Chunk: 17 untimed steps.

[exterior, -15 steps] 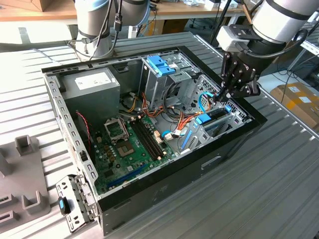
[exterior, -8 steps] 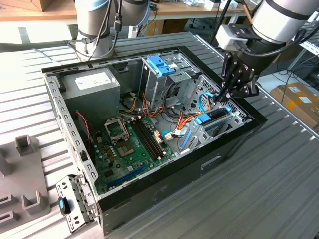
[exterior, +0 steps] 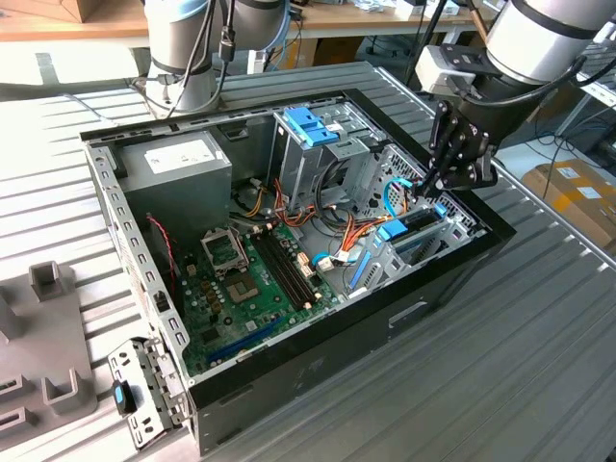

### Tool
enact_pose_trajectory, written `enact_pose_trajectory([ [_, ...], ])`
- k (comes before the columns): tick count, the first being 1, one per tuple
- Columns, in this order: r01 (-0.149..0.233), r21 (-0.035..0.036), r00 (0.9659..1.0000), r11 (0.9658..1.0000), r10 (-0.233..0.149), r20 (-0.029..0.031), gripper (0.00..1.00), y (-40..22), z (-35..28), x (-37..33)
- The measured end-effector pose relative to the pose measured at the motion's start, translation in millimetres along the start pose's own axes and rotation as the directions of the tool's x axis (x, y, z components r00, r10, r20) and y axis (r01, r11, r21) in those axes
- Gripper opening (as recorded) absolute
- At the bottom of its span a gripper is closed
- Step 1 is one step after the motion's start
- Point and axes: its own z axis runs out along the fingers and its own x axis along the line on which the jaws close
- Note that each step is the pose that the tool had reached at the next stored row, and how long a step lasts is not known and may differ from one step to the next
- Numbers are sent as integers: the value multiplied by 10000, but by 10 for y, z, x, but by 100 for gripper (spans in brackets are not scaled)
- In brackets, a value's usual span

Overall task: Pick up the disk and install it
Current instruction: 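Insert the first disk wire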

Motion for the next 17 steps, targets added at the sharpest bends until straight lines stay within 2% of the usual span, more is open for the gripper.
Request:
enact_pose_trajectory([
  [4, -417, 33, 9991, 9991, 417, -3, 20, 3, 1, 2],
  [10, -971, 78, 9953, 9952, 971, -5, 20, 6, 2, 3],
  [12, -1288, 103, 9917, 9916, 1288, -4, 20, 8, 3, 5],
  [17, -1789, 143, 9839, 9838, 1790, -2, 20, 11, 5, 6],
])
